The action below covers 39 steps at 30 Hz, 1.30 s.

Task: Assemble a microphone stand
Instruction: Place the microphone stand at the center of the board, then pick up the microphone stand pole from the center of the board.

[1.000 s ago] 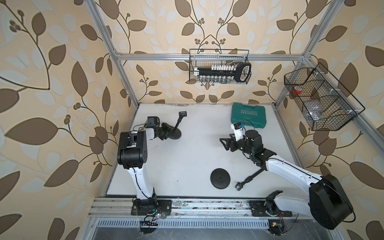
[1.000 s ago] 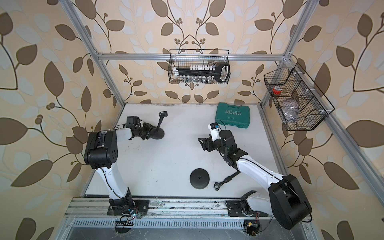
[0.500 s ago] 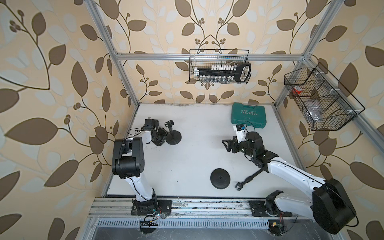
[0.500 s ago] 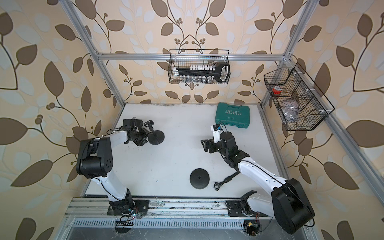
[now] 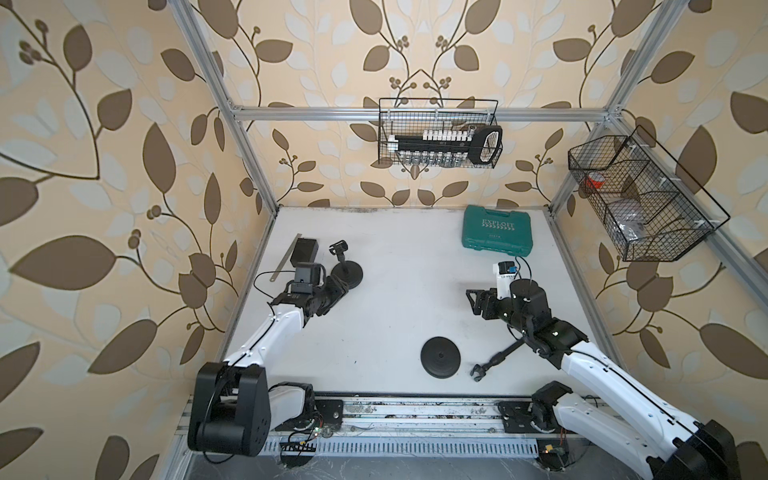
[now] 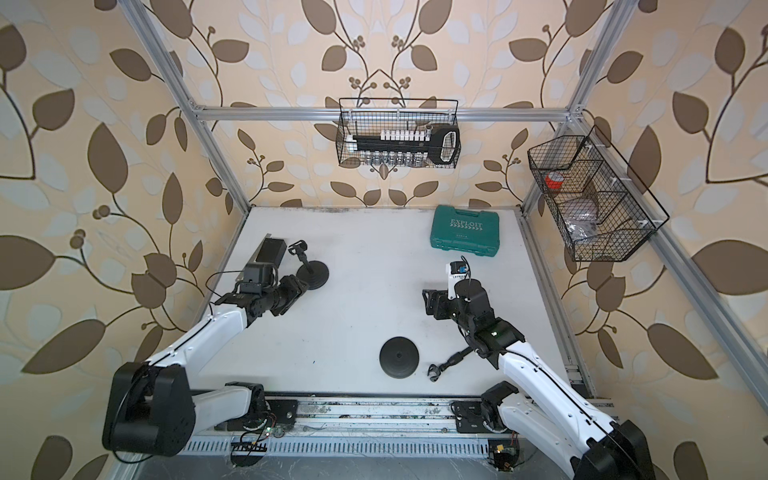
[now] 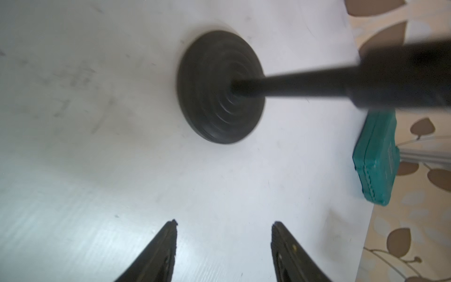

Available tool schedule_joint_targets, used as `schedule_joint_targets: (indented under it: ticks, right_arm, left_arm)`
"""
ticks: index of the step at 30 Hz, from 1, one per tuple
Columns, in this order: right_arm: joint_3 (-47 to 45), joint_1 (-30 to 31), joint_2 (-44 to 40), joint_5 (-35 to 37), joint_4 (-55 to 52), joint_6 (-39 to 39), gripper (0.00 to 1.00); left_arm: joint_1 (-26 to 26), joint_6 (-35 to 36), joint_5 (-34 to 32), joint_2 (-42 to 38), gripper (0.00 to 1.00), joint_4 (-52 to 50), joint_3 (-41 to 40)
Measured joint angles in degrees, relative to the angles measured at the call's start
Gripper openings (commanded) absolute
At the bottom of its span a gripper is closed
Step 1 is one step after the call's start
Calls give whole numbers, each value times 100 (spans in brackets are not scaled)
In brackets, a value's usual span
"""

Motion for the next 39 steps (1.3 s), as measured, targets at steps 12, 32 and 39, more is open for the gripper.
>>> schedule_joint_targets:
  ticks: [12,32,39]
  right_arm:
    - [262,-1172,210,-103,-2124,459,86]
    - [225,-2315,1097,-852,-3703,1993,62]
    - [212,-2319,1499,-968,-3788,2122,53]
  left_arm:
    - [-2970,638,-271,894,54,-83,774]
    - [-3635,1543,-63,1047,56,-278,935]
    - [-3635,1567,-39,990,56,-273,876]
